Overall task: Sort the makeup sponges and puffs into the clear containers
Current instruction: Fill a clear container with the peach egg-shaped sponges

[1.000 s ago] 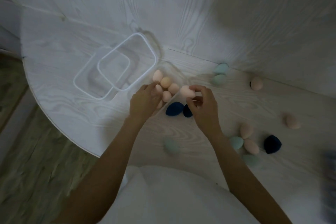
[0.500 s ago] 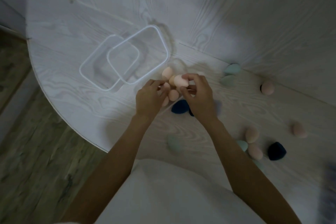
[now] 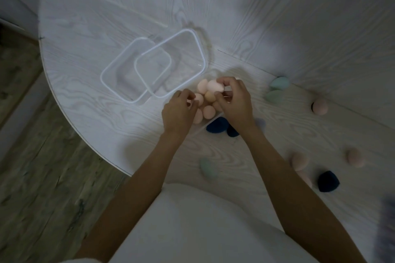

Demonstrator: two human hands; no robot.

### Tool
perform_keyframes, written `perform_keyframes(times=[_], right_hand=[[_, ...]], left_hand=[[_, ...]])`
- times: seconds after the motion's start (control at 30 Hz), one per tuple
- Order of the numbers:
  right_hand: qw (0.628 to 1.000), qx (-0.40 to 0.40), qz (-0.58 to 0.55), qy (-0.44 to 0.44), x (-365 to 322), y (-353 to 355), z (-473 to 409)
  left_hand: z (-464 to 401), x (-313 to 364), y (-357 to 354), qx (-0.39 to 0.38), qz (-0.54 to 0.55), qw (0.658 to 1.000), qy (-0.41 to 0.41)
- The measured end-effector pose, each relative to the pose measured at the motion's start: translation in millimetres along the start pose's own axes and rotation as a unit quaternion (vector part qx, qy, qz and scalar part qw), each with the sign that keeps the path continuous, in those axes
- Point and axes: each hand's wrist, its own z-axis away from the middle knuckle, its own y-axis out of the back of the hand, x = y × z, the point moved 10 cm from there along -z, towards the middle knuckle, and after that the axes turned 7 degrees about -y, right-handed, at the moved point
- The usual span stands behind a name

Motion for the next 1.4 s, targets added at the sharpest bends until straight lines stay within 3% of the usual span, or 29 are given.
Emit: perform_keyframes(times=[0.27,0.4,0.57,0.67,0.83,1.0,1.1,1.27,1.4], right_hand=[[1.0,-0.009,-0.007,0.013,-5,-2,-1],[0.992,-0.049,0.075,0.088,-21,-20,-6],[0.944,-0.09,0.211,0.236,-46,-46,-13],[0.906,-0.123,0.25,0.318,-56,-50,-12],[0.871,-0.188,0.253,0.377,-59,-58,-9],[0.804,-0.154,0.321,0.476,-57,-74,5],[0.762,-0.171,0.417,0.464,-47,-93,5],[0.784,-0.269,0.47,0.302,-34,-100,-12],[0.794,-0.291,0.479,0.234,-28,-99,-17]], left_hand=[[8,27,-12,-0.044,0.017,0.996,-0.072],[22,29,-20,-0.077,0.012,0.994,-0.079],[33,29,-32,-0.141,-0.016,0.985,-0.101],[36,25,-34,-0.141,-0.019,0.984,-0.104],[39,29,-25,-0.095,-0.02,0.984,-0.147],[37,30,-21,-0.089,-0.047,0.981,-0.164],[35,22,-26,-0.126,-0.065,0.979,-0.147],[35,18,-32,-0.178,-0.073,0.972,-0.137],[35,19,-30,-0.175,-0.071,0.972,-0.142]])
